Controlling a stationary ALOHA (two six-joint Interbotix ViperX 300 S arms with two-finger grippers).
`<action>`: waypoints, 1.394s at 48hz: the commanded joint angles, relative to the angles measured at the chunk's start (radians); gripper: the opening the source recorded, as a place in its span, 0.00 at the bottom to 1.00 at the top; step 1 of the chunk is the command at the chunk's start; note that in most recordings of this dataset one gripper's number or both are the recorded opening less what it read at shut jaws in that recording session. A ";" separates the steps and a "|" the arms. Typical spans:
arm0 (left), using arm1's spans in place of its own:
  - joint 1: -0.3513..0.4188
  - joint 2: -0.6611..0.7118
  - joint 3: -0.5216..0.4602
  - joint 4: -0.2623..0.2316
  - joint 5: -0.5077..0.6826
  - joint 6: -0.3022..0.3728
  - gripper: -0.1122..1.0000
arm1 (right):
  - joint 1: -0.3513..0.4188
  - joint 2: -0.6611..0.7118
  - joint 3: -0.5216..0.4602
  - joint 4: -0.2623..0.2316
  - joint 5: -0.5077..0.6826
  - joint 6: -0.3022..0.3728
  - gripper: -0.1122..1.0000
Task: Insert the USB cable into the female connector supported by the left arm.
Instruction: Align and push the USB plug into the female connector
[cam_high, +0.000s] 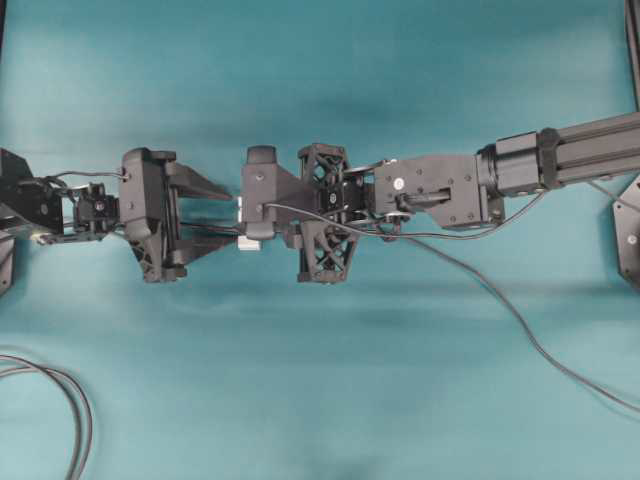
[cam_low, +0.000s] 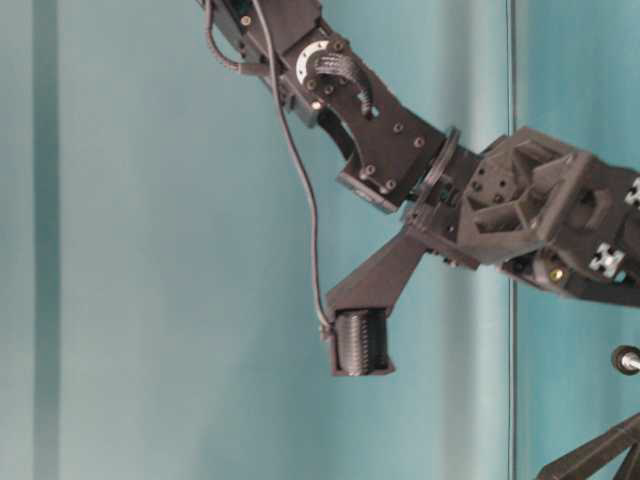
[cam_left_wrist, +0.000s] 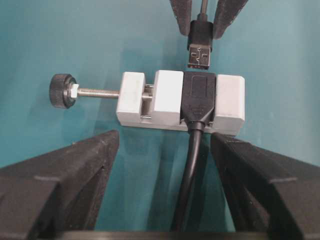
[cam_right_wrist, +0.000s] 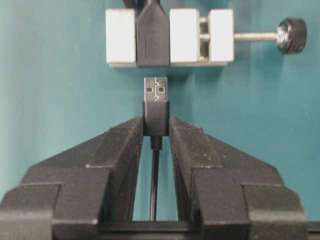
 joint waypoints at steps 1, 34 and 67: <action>0.003 -0.012 -0.009 -0.002 -0.005 0.006 0.87 | -0.002 -0.012 -0.032 -0.003 -0.012 -0.002 0.29; 0.003 -0.012 -0.012 -0.002 0.000 0.005 0.87 | 0.005 0.005 -0.049 -0.003 0.009 -0.002 0.29; 0.005 -0.012 -0.018 -0.002 0.000 0.006 0.87 | 0.008 0.005 -0.049 -0.003 0.020 0.000 0.29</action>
